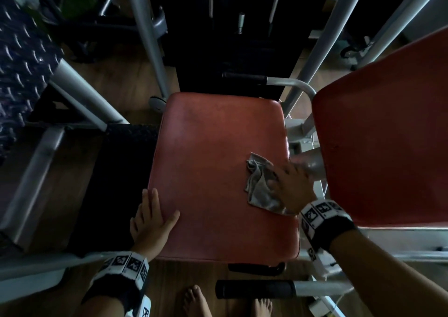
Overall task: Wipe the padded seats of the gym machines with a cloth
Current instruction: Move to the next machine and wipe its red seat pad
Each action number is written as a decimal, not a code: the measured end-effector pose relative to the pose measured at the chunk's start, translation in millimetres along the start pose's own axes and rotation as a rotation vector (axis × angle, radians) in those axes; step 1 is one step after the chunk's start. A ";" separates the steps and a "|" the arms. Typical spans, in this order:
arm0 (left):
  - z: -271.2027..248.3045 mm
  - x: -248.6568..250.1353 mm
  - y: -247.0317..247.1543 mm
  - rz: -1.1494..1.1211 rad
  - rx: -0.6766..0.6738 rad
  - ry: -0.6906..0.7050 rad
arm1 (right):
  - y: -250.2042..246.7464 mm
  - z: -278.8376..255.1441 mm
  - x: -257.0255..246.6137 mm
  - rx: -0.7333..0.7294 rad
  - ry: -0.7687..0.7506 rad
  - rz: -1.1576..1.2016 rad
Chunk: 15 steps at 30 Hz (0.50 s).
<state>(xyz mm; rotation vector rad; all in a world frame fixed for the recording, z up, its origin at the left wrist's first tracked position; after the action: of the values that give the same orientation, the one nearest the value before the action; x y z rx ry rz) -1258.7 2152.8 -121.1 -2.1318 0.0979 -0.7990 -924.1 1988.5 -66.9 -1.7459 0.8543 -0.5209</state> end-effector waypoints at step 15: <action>1.1 -2.2 1.2 0.023 0.046 0.006 | -98.8 10.7 -38.5 0.209 -0.319 0.230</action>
<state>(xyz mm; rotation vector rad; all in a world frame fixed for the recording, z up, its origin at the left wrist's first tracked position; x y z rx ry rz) -1259.6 2153.5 -123.6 -2.0812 0.1057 -0.7875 -912.6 2041.3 25.0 -1.4669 0.7320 -0.1651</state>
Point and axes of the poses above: each hand's wrist, its own z-axis towards the middle knuckle, its own y-axis out of the palm, x = y × z, the point moved 8 cm from there along z, towards the middle knuckle, and after that the axes turned 10 degrees about y, right-handed, at the moved point
